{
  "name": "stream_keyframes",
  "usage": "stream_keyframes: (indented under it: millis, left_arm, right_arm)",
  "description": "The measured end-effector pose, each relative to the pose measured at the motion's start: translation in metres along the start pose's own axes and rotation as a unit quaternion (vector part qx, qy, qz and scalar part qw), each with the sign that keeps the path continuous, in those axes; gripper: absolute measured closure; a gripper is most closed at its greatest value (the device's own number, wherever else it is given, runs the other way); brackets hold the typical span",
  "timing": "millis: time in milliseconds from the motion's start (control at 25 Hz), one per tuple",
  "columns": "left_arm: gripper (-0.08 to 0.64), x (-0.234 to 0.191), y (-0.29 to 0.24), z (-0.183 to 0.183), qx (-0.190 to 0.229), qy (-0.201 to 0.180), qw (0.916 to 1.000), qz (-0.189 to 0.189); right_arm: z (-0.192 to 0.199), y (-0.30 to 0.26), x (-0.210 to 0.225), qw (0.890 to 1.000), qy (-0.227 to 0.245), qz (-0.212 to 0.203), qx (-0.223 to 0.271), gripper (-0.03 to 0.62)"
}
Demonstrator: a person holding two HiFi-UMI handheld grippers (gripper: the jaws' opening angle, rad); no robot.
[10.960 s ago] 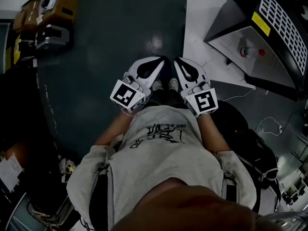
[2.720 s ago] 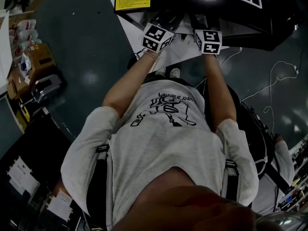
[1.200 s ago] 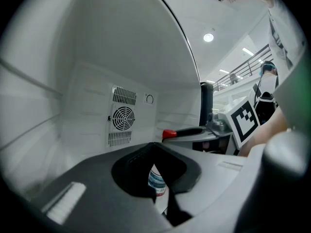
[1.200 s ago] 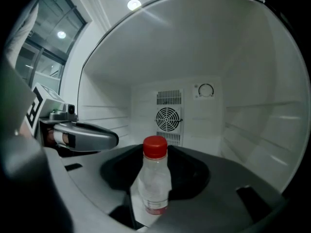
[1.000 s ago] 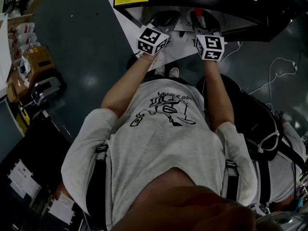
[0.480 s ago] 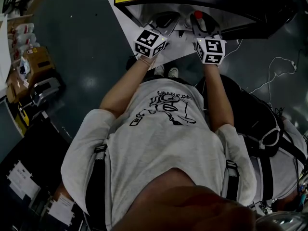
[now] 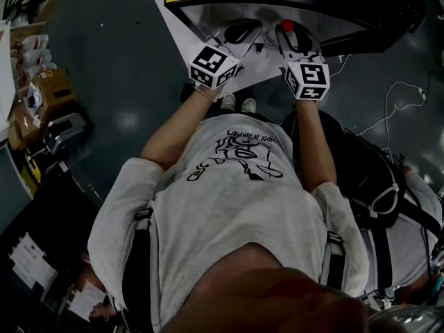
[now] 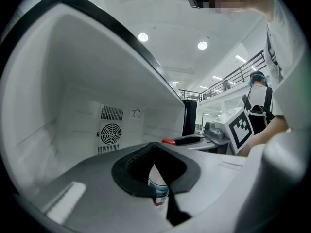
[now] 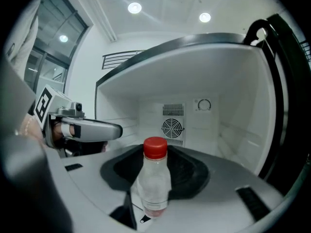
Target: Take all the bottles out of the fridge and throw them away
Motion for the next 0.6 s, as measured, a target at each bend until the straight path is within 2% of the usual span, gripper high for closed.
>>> stream_keyframes:
  millis: [600]
  left_arm:
    - [0.552, 0.018, 0.011, -0.009, 0.012, -0.005, 0.9998, 0.012]
  right_arm:
    - [-0.023, 0.025, -0.006, 1.0, 0.004, -0.028, 0.013, 0.439]
Point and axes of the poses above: the fingertips, and each gripper's own axes: y backward along the fingers, x to its right, z out of its underside, the point moved 6 cm from there along y, backward along the fingers, and after that the axes turned 2 degrees about y, right-handed, at the moved point
